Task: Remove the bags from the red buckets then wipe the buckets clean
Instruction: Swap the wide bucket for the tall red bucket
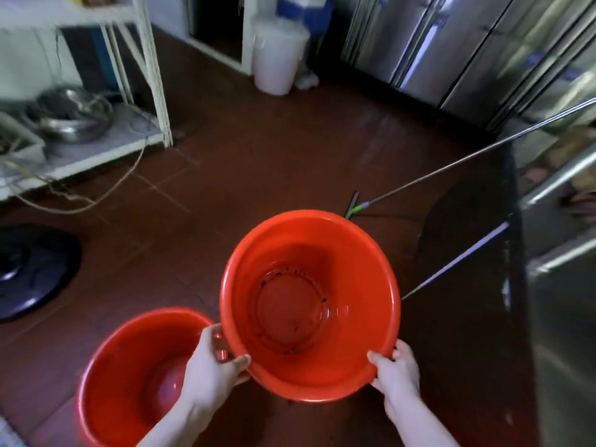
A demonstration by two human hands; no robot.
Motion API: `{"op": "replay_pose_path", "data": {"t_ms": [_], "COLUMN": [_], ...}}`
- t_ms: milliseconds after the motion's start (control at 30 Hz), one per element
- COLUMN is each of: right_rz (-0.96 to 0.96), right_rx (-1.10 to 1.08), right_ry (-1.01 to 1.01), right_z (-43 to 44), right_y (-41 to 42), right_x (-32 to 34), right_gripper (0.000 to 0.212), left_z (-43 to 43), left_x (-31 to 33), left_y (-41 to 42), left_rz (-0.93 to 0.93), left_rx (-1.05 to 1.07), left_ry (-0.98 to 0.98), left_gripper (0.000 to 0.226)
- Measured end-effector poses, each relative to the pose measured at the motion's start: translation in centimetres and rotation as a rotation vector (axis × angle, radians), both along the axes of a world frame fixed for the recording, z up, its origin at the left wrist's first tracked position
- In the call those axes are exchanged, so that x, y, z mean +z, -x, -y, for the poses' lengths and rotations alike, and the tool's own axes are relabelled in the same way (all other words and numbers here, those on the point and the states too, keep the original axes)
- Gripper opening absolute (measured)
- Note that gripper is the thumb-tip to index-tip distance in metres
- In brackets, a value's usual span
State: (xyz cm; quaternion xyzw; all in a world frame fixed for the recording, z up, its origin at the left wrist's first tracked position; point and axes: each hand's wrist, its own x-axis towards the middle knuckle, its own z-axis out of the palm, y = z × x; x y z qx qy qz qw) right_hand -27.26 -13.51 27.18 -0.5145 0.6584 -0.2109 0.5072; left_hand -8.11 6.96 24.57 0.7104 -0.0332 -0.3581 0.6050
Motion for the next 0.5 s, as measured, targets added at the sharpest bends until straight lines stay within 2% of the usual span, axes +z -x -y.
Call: {"op": "replay_pose_path", "data": {"t_ms": [133,267,400,500], "right_rz": [0.112,0.232,0.264,0.285], "right_rx": [0.028,0.068,0.075,0.057], "right_ry": [0.075,0.202,0.315,0.372], "right_z": [-3.3,-5.3,-6.3,-6.0], "right_y": [2.4,6.4,11.5,16.4], "right_x": [11.9,22.1,30.1,34.0], "right_gripper": [0.063,0.056,0.064,0.062], "left_z": [-3.3,-5.2,-5.3,-4.4], "left_x": [11.4,21.6,29.6,32.8], "left_y": [0.8,3.2,7.5,11.7], "left_rz": [0.035,0.091,0.09,0.091], "left_rx": [-0.043,-0.08,-0.127,-0.149], "left_ry": [0.104,0.212,0.303,0.342], "left_gripper": [0.052,0.051,0.047,0.046]}}
